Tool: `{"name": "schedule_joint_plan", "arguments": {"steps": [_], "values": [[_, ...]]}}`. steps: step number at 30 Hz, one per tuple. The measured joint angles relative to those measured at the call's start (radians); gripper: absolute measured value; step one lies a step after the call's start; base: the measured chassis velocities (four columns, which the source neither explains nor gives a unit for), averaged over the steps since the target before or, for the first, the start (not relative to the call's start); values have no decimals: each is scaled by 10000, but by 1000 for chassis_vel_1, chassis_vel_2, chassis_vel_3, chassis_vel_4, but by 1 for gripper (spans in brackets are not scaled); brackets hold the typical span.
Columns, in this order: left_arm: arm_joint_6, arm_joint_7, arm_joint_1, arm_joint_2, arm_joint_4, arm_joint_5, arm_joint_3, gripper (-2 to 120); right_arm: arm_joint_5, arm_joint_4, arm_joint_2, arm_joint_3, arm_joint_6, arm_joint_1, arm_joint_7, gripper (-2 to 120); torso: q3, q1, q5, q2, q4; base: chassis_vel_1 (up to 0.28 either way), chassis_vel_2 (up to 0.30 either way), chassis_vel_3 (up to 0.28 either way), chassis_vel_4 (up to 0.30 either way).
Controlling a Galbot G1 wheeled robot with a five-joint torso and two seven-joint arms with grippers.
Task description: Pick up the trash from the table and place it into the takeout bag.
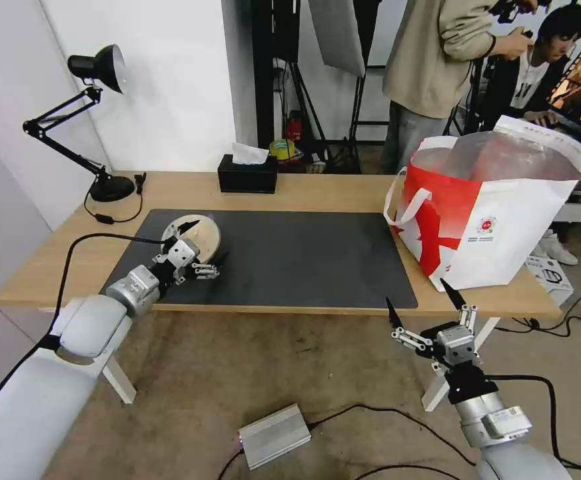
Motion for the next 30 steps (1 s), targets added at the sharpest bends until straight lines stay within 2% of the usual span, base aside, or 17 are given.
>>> {"name": "schedule_joint_plan", "arguments": {"steps": [30], "values": [[-12,157,14,-221,813,560,-10,100,0,0,0,0,0,0,0,100,0,-2,0,0,0,0,0,0,0]]}}
